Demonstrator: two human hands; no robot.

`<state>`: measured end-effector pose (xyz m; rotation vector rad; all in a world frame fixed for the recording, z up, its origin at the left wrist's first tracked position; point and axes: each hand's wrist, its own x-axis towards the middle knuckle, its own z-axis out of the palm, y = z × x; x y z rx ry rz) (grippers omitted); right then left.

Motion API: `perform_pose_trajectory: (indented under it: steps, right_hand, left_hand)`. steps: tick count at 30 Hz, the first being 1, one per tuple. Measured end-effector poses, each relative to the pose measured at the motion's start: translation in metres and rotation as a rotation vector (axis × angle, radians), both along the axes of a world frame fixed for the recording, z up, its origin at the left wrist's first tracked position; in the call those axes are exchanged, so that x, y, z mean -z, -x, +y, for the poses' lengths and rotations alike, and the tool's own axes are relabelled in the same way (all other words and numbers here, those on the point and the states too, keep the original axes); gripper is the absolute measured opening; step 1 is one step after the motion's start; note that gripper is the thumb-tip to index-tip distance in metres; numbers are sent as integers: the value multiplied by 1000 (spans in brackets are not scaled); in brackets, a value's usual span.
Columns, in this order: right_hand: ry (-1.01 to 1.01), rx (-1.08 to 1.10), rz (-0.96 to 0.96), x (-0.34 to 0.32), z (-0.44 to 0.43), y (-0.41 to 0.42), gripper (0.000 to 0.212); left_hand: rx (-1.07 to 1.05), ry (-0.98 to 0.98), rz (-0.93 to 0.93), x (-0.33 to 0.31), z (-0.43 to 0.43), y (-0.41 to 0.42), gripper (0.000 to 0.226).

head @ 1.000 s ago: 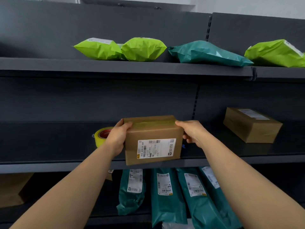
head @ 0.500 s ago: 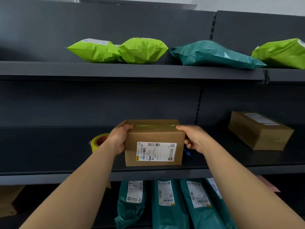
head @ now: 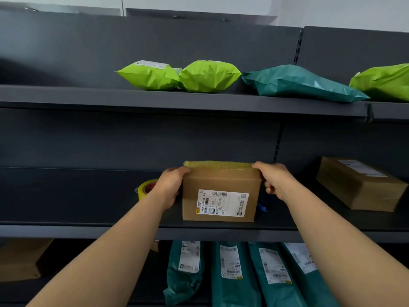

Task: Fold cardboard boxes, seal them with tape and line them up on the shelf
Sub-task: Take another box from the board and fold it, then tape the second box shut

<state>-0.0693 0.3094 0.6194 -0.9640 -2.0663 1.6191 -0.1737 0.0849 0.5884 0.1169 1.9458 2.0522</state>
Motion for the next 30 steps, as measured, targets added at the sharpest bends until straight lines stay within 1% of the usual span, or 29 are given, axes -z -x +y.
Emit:
perform_pose_trajectory:
  steps: [2, 6, 8, 10, 11, 12, 14, 16, 17, 19, 21, 23, 26, 28, 30]
  right_hand:
    - [-47, -15, -22, -3, -3, -1, 24]
    - [-133, -31, -31, -3, -11, -2, 27]
    - [-190, -16, -25, -4, -14, -3, 37]
    - [-292, 25, -11, -4, -16, -3, 53]
    - [-346, 63, 8, -6, -17, -3, 57]
    - [-382, 102, 49, -8, -21, -4, 57]
    - [-403, 143, 164, -14, -36, -6, 44]
    - [-404, 88, 235, -17, -57, -5, 26]
    - [-407, 42, 247, -17, -69, -4, 17]
    - [-403, -59, 244, -15, -97, -1, 5]
    - [-411, -148, 235, -10, -125, 6, 9]
    - [-415, -221, 228, -1, -150, 15, 12]
    - [-435, -331, 209, 15, -182, 33, 14]
    - [-512, -399, 168, 28, -197, 46, 13]
    - [-585, -450, 113, 39, -208, 58, 19]
  left_hand:
    - [10, 23, 10, -4, 0, -3, 45]
    - [34, 92, 20, -8, -3, -8, 41]
    - [28, 98, 16, -11, -5, -11, 40]
    - [22, 98, 14, -13, -10, -11, 39]
    - [19, 107, 20, -14, -13, -11, 38]
    - [14, 115, 24, -15, -17, -11, 38]
    - [-17, 117, 36, -16, -29, -10, 34]
    - [-49, 119, 39, -16, -46, -10, 22]
    - [-67, 123, 38, -15, -56, -9, 19]
    - [-110, 134, 40, -12, -76, -8, 25]
    - [-148, 134, 42, -7, -97, -9, 25]
    - [-156, 165, 42, -1, -116, -11, 14]
    - [-162, 196, 19, 9, -140, -14, 16]
    - [-170, 199, -7, 16, -153, -13, 16]
    - [-181, 198, -29, 23, -162, -11, 18]
